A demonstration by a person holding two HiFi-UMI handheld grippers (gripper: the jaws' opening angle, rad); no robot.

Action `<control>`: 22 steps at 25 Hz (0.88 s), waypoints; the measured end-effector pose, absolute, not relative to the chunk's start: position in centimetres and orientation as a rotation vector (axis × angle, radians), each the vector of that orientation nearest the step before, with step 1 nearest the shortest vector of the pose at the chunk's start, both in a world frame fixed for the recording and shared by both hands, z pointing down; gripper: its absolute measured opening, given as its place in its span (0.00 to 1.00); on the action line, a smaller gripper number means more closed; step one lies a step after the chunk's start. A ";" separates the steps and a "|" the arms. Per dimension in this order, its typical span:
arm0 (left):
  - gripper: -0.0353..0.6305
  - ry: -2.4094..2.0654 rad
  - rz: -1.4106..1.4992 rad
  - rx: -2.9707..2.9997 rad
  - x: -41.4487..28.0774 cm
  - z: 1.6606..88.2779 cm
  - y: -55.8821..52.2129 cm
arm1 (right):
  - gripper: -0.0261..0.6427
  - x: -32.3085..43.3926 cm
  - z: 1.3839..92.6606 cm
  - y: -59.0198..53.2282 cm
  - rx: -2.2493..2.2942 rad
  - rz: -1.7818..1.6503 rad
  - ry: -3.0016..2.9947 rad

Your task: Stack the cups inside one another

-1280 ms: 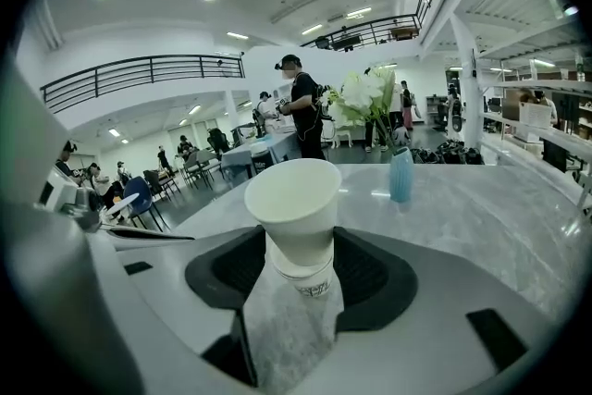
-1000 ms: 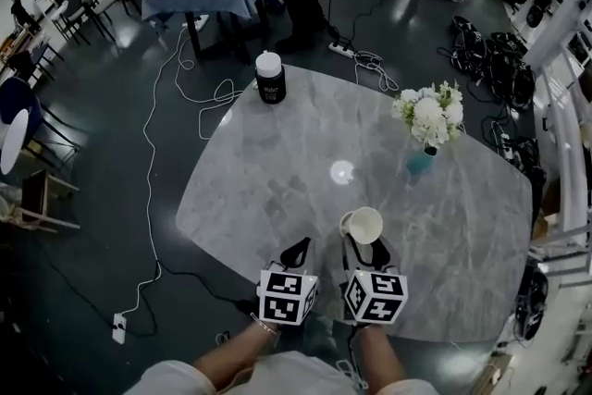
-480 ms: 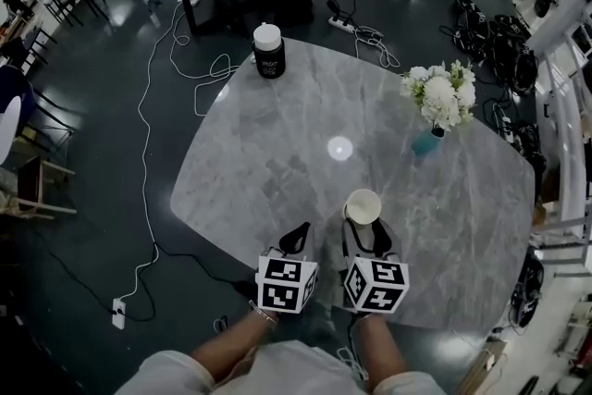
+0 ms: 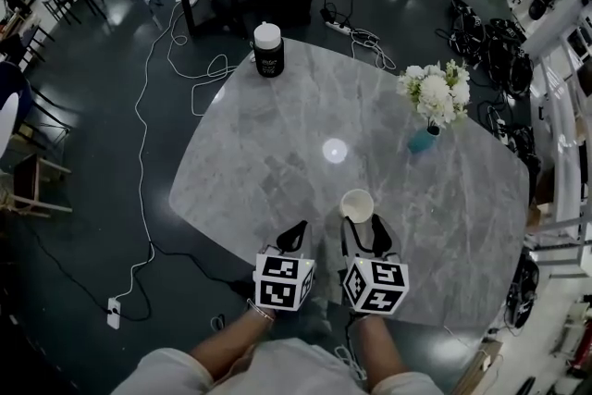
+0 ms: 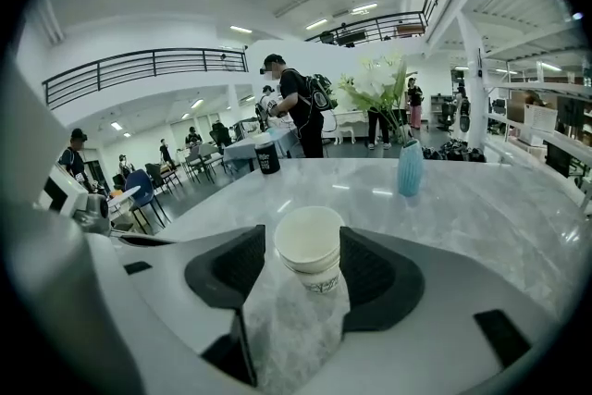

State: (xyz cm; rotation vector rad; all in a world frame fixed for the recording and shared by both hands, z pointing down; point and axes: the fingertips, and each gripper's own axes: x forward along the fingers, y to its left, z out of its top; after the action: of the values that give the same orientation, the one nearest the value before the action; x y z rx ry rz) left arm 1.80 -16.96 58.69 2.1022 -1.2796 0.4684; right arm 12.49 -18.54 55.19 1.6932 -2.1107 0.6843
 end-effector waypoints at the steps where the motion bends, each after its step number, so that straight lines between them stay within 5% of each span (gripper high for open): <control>1: 0.04 -1.281 0.464 2.103 1.8 58.6 -16.9 | 0.36 12.6 55.0 -18.5 1.697 0.678 -2.112; 12: 0.04 -1.289 0.420 2.135 1.6 56.3 -15.6 | 0.35 13.7 52.5 -16.4 1.774 0.641 -2.094; 22: 0.04 -1.276 0.401 2.205 1.4 53.6 -14.2 | 0.19 14.5 50.7 -13.8 1.866 0.634 -2.090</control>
State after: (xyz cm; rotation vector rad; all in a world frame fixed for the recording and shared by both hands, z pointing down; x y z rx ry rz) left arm 1.42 -14.17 53.63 2.2046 -1.2756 0.4008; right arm 14.45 -13.84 50.68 1.8660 -2.0895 0.6340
